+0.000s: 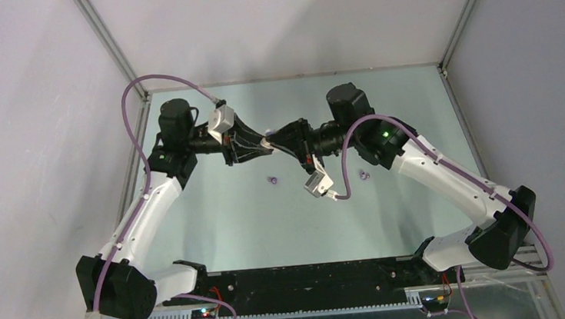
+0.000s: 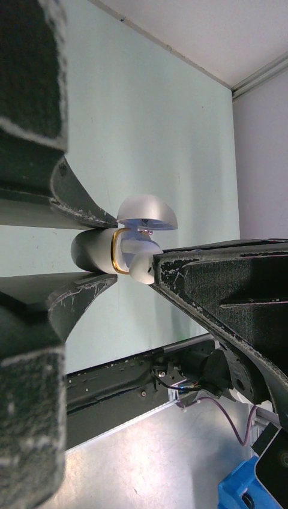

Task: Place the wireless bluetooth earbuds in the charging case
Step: Insert the left earbud into the left side groove of the charging case.

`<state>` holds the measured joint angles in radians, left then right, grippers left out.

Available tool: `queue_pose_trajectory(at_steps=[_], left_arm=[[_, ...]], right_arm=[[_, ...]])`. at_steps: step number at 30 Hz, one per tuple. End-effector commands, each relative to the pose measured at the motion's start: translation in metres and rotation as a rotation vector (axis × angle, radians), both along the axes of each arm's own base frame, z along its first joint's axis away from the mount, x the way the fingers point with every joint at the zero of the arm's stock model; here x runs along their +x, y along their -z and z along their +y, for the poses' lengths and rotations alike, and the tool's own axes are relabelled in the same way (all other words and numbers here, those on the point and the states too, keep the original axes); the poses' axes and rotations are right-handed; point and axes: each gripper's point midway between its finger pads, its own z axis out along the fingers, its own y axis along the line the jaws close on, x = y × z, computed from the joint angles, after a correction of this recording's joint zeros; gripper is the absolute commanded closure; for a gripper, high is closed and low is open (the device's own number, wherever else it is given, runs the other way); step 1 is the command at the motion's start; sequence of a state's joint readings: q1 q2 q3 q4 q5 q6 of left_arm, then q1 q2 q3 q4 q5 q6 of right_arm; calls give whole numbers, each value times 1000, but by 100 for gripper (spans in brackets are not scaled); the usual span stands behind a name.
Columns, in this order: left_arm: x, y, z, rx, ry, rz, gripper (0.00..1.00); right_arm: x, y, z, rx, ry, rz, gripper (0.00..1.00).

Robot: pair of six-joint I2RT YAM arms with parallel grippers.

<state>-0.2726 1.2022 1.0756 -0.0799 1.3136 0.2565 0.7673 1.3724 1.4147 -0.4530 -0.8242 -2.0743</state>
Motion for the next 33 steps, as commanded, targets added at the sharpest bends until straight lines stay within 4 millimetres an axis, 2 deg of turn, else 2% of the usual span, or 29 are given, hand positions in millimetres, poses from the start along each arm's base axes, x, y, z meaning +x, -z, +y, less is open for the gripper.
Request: queue_pose_trajectory(at_steps=[1,3,6,10,14,19,26,33], left_arm=[[-11,-28,0,-30,37,-125,100],[-12,-28,0,-30,37,-126,100],[-11,-27,1,-29,36,-126,100],[-10,-27,1,-28,32,-118,100],[-9,-28,2,-34,31,-118,100],[-7,-34,3,-53,24,-135,100],[-1,-36,5,-85,-4,-104,100],[3,-47,5,-143,-31,-63,100]], right_arm=[[0,13,3,-36,-9,-13,100],[3,16,3,-48,2,-17,97],[6,18,3,-60,27,-22,71],[9,15,0,-55,59,2,58],[11,14,-4,-62,85,8,53],[13,13,-8,-67,106,7,53],[10,-4,-9,-18,115,26,51],[12,-16,-11,24,145,59,48]])
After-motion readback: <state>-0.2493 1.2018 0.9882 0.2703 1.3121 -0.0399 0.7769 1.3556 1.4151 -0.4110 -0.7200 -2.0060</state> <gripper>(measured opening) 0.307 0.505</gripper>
